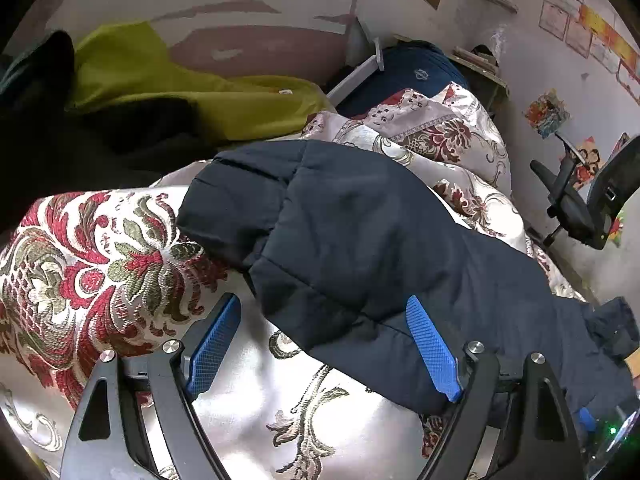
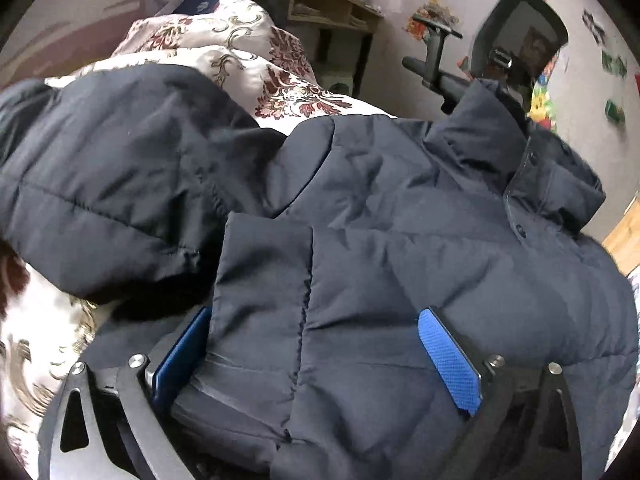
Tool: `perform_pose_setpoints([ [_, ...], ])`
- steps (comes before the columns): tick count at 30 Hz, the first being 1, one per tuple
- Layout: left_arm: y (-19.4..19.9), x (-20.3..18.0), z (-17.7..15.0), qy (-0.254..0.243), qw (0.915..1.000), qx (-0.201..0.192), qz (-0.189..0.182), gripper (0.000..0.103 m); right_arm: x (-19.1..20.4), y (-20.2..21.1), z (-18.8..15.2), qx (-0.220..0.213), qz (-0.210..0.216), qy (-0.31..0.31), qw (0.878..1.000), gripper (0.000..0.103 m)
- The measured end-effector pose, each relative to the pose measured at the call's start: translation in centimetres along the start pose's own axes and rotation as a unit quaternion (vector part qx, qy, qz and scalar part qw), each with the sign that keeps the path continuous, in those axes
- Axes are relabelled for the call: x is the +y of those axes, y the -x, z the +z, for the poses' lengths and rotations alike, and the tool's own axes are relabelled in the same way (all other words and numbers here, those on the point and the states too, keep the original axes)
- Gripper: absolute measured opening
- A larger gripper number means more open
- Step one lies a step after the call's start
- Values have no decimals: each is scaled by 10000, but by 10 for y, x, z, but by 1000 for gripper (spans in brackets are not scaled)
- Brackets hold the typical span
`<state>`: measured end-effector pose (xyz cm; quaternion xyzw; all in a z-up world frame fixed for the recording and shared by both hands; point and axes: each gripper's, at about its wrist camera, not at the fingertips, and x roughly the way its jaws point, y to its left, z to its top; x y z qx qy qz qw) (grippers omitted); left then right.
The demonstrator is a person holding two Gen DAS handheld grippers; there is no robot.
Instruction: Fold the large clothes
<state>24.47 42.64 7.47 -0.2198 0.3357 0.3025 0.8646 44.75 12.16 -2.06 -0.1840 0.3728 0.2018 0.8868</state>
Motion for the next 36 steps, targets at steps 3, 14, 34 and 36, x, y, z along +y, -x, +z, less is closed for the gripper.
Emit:
perform_pose_setpoints([
  [3, -1, -6, -1, -47, 10000, -54, -10, 60, -3, 9, 0, -109, 142, -59, 9998, 103],
  [14, 29, -38, 10, -265, 9964, -755, -289, 9, -33, 71, -10, -640, 559, -278, 9960, 103],
  [34, 157, -276, -64, -2576, 8962, -1686, -3195, 4, -177, 155, -60, -761, -48, -1108, 9909, 103],
  [36, 157, -303, -81, -2756, 8848, -1446, -3466, 4, -196, 161, -68, -742, -95, -1216, 9898, 103],
])
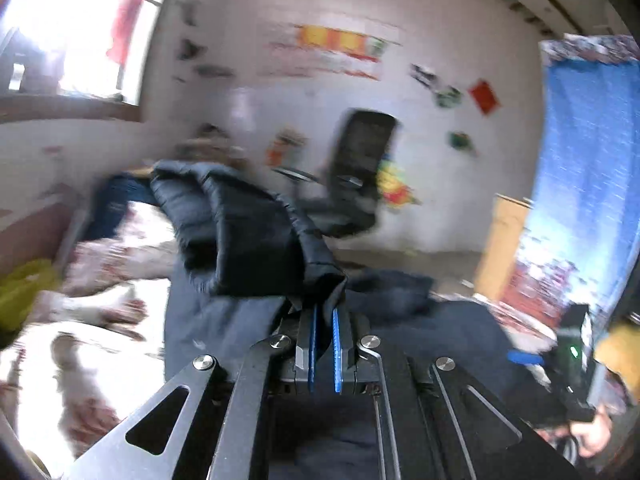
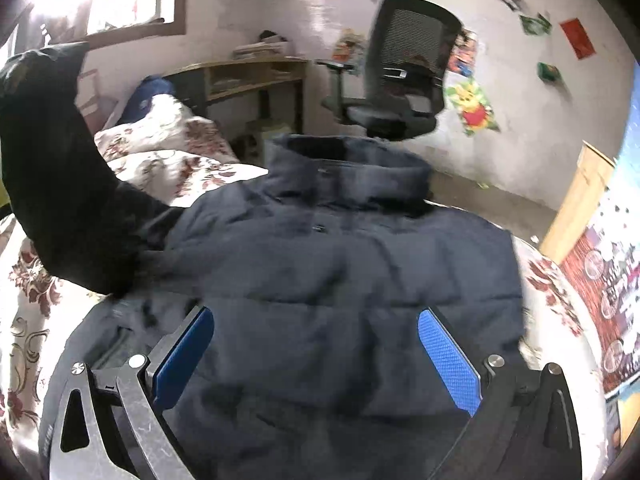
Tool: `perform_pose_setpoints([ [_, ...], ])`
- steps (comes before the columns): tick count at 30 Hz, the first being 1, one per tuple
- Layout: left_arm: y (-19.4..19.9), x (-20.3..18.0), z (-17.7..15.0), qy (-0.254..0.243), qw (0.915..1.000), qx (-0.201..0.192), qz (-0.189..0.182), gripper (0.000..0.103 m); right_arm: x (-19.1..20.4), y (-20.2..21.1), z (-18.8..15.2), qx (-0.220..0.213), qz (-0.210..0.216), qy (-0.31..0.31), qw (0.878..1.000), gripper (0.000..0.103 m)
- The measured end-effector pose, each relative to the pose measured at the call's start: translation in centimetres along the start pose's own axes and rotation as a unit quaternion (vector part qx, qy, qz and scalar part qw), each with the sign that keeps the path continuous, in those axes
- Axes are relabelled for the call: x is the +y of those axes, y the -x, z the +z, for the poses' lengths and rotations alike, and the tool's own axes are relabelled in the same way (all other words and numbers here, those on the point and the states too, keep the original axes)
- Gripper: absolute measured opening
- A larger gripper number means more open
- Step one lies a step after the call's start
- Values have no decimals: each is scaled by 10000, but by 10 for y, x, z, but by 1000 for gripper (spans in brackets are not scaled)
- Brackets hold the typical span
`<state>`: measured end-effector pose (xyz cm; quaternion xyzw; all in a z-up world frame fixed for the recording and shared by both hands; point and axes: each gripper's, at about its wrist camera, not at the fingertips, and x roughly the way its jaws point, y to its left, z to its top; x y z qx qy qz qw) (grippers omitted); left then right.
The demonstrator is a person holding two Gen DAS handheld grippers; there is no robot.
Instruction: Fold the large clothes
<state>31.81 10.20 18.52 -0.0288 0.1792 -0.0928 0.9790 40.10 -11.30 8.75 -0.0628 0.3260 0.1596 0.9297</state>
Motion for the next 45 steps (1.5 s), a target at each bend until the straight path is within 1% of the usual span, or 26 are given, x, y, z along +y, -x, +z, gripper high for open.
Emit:
perform_pose_setpoints([
  [1, -15, -17, -5, -49, 9996, 142, -218, 4, -11, 4, -2, 6, -29, -69, 10000, 103],
  [3, -30, -40, -12, -130, 9986, 307, -420, 4, -30, 9, -7, 27, -61, -201, 9998, 103],
  [4, -46, -54, -20, -137, 9970, 489, -589, 4, -40, 11, -10, 53, -96, -255, 9996, 103],
  [6, -60, -71, -33, -104, 9942, 731, -782, 4, -56, 14, -16, 100, -220, -284, 9993, 103],
  [8, -79, -88, -45, -103, 9893, 1039, -1023, 4, -69, 14, -21, 146, -324, -300, 9989, 103],
  [9, -92, -100, -55, -151, 9847, 1271, -1182, 4, -77, 14, -25, 178, -366, -333, 9986, 103],
  [12, -111, -129, -74, -365, 9753, 1664, -1408, 4, -93, 12, -35, 234, -385, -469, 9979, 103],
  [14, -118, -147, -84, -540, 9701, 1859, -1463, 4, -100, 9, -40, 285, -361, -581, 9972, 103],
  [17, -125, -159, -94, -630, 9651, 1986, -1584, 4, -108, 6, -48, 337, -378, -678, 9964, 103],
  [18, -121, -156, -101, -618, 9646, 1999, -1605, 6, -110, 5, -51, 337, -389, -686, 9963, 103],
  [20, -122, -157, -105, -568, 9622, 2031, -1723, 11, -113, 5, -55, 329, -375, -713, 9962, 103],
  [21, -119, -154, -106, -535, 9615, 2029, -1773, 16, -113, 4, -54, 331, -362, -729, 9961, 103],
  [23, -114, -149, -108, -448, 9611, 2028, -1822, 29, -113, 4, -55, 333, -332, -748, 9961, 103],
  [25, -104, -140, -110, -351, 9631, 1946, -1827, 53, -112, 5, -55, 323, -291, -743, 9963, 103],
  [27, -94, -136, -109, -318, 9668, 1818, -1769, 63, -111, 6, -53, 279, -191, -758, 9966, 103],
  [28, -89, -134, -106, -355, 9695, 1765, -1664, 68, -111, 7, -53, 250, -98, -790, 9965, 103],
  [30, -81, -130, -103, -465, 9746, 1724, -1350, 71, -111, 10, -52, 203, 173, -945, 9952, 103],
  [32, -78, -127, -103, -562, 9775, 1756, -1029, 72, -112, 10, -53, 217, 446, -1090, 9928, 103],
  [33, -78, -123, -103, -638, 9786, 1814, -734, 72, -110, 8, -54, 255, 585, -1147, 9914, 103],
  [35, -77, -117, -106, -746, 9782, 1905, -358, 72, -106, 3, -54, 355, 750, -1210, 9892, 103],
  [37, -77, -109, -107, -810, 9775, 1947, -26, 72, -102, -5, -56, 473, 770, -1271, 9878, 103],
  [39, -74, -99, -110, -832, 9776, 1926, 186, 72, -100, -15, -59, 591, 754, -1420, 9852, 103],
  [42, -70, -88, -113, -890, 9765, 1919, 414, 72, -100, -28, -67, 802, 744, -1811, 9774, 102],
  [43, -69, -85, -114, -904, 9761, 1921, 457, 73, -98, -32, -70, 865, 770, -1916, 9746, 99],
  [44, -68, -81, -115, -914, 9757, 1928, 504, 73, -97, -34, -72, 908, 780, -1971, 9731, 92],
  [45, -66, -78, -116, -919, 9751, 1939, 557, 73, -95, -36, -75, 969, 760, -2024, 9715, 89],
])
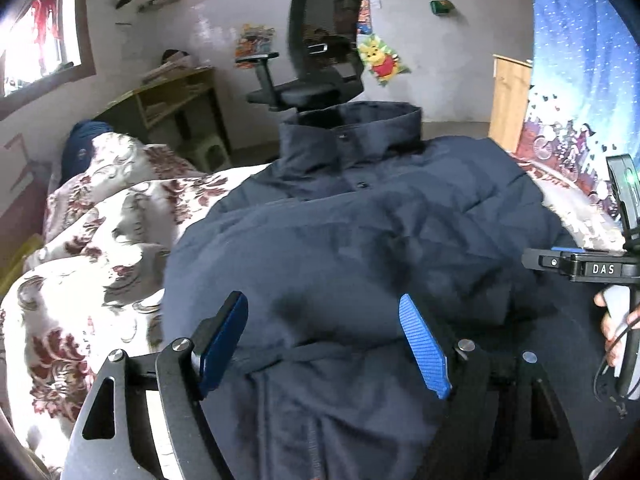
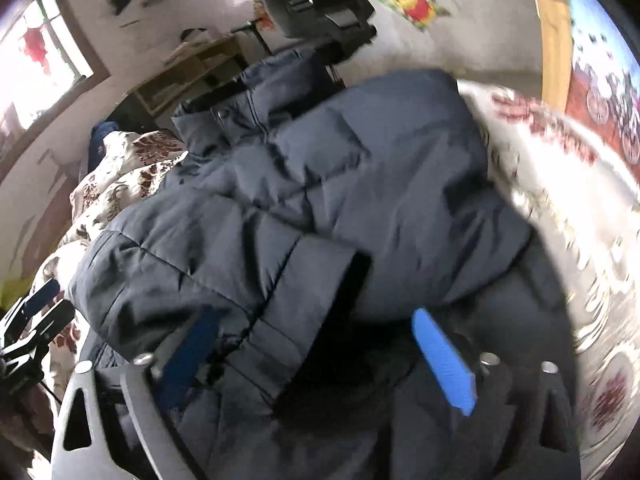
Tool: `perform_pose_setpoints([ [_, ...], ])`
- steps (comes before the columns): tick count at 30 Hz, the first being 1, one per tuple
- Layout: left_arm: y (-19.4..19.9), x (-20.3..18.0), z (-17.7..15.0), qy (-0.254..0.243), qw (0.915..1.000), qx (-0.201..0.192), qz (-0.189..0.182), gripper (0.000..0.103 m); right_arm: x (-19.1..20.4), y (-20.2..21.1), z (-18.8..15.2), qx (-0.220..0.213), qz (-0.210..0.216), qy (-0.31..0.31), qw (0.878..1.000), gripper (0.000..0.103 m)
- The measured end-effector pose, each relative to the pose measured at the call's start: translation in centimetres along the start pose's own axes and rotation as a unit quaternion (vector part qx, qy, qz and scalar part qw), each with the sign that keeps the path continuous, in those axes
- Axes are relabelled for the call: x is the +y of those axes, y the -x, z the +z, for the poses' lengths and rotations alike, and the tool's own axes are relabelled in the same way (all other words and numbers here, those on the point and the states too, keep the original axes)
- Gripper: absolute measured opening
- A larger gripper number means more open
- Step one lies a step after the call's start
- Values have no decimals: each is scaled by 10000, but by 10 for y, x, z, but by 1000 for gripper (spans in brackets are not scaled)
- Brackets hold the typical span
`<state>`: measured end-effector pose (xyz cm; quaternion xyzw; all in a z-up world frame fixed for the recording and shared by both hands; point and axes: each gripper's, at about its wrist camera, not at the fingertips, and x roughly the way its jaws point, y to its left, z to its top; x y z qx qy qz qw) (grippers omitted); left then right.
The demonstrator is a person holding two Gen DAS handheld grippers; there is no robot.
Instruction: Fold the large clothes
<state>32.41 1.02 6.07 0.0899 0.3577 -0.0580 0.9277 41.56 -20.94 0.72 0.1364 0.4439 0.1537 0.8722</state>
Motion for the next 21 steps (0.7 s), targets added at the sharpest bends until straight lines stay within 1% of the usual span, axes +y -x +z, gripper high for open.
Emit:
perform_pose_setpoints([
  [1, 0, 5, -2, 17, 10000, 25, 56, 73, 1, -3, -3, 54, -31, -54, 10000, 85],
  [3, -1, 14, -6, 81, 9998, 68, 152, 74, 3, -9, -8, 153, -10, -133, 9998, 80],
  [6, 0, 38, -15, 332, 9988, 113, 338, 74, 5, -15, -13, 303, 105, -317, 9990, 63],
  [7, 1, 45, -16, 413, 9983, 122, 393, 74, 6, -17, -14, 355, 136, -353, 9987, 48],
  [8, 1, 52, -17, 501, 9976, 132, 454, 74, 8, -17, -14, 385, 85, -344, 9986, 36],
  [9, 3, 61, -19, 607, 9966, 139, 534, 74, 11, -15, -13, 370, -93, -260, 9989, 33],
  [11, 5, 82, -22, 882, 9937, 136, 679, 74, 18, -8, -12, 368, -250, -31, 9990, 10],
  [14, 13, 105, -28, 1228, 9896, 67, 740, 74, 21, 3, -11, 275, -163, 178, 9993, 7],
  [16, 16, 118, -32, 1411, 9874, 37, 712, 73, 25, 16, -7, 113, -159, 369, 9991, 6],
  [17, 17, 121, -33, 1453, 9869, 34, 704, 73, 27, 24, -5, -6, -188, 465, 9987, 5],
  [21, 20, 128, -28, 1475, 9871, -40, 628, 73, 30, 62, 19, -758, -428, 770, 9932, 5],
])
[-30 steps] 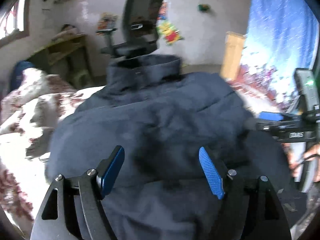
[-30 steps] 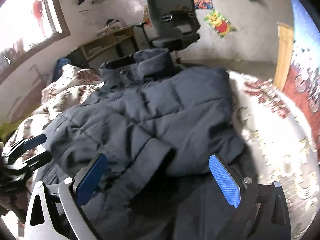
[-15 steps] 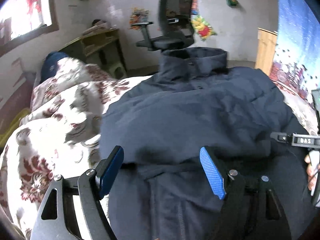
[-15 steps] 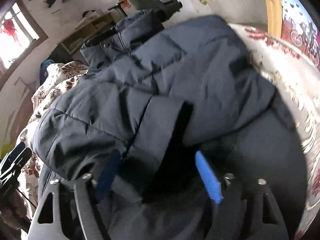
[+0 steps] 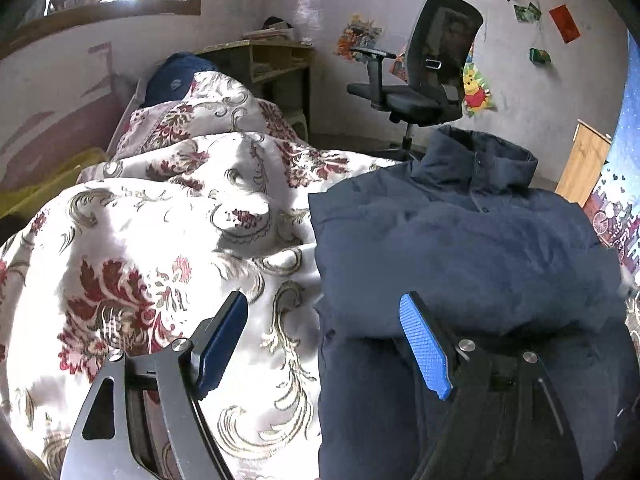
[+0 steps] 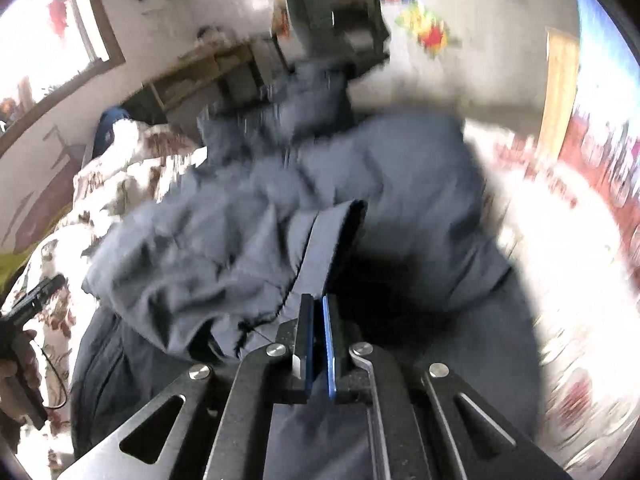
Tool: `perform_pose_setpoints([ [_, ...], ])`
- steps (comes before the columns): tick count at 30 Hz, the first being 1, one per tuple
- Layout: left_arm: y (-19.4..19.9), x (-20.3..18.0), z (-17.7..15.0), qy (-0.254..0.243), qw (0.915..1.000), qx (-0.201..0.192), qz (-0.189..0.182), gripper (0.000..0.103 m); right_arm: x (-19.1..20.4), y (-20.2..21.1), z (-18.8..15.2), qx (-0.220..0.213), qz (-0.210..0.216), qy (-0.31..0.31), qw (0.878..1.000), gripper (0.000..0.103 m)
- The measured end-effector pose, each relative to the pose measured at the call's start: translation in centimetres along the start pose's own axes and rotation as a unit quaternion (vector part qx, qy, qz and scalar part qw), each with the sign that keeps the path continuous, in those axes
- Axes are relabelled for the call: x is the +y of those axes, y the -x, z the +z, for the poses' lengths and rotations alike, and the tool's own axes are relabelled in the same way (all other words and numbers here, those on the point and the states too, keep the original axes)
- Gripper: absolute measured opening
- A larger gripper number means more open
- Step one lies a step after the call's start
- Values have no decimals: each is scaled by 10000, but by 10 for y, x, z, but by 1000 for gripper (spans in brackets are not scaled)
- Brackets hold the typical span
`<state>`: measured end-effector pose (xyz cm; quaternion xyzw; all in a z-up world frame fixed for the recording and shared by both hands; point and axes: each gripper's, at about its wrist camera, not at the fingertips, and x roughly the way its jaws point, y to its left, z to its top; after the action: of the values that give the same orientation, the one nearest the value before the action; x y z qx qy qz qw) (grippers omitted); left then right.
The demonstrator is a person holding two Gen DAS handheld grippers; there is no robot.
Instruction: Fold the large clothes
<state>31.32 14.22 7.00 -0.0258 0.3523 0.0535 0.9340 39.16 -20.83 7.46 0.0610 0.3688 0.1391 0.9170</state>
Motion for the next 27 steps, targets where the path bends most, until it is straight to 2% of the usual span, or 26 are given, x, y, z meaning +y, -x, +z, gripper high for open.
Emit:
perform_pose_setpoints([
  [4, -2, -8, 10, -125, 9998, -114, -72, 74, -13, 16, 30, -463, -385, 20, 9982, 5],
  [7, -14, -19, 17, -228, 9996, -51, -145, 74, -25, 15, 46, -623, -713, 89, 9955, 4],
  [10, -30, -28, 22, -212, 9995, 97, -215, 74, -31, -4, 50, -480, -986, 228, 9937, 4],
  [13, -46, -37, 25, -213, 9990, 282, -289, 73, -37, -29, 42, -151, -1093, 337, 9933, 4],
  [16, -60, -49, 24, -425, 9979, 413, -250, 74, -41, -47, 29, 97, -1159, 416, 9923, 5],
  [18, -65, -58, 22, -638, 9967, 441, -223, 73, -41, -50, 25, 93, -1251, 442, 9911, 6],
  [19, -67, -61, 21, -711, 9962, 450, -213, 74, -40, -49, 25, 61, -1245, 462, 9911, 11],
  [21, -73, -68, 18, -873, 9948, 482, -202, 74, -34, -46, 26, -60, -1160, 525, 9918, 30],
  [22, -75, -71, 16, -927, 9942, 506, -206, 74, -31, -46, 27, -118, -1103, 560, 9923, 47],
  [23, -78, -74, 15, -954, 9938, 531, -222, 74, -27, -46, 27, -173, -1029, 605, 9927, 55],
  [25, -85, -79, 12, -1011, 9923, 656, -289, 74, -18, -53, 28, -69, -743, 751, 9944, 56],
  [27, -93, -82, 10, -1041, 9913, 778, -230, 74, -9, -67, 25, 210, -642, 934, 9933, 55],
])
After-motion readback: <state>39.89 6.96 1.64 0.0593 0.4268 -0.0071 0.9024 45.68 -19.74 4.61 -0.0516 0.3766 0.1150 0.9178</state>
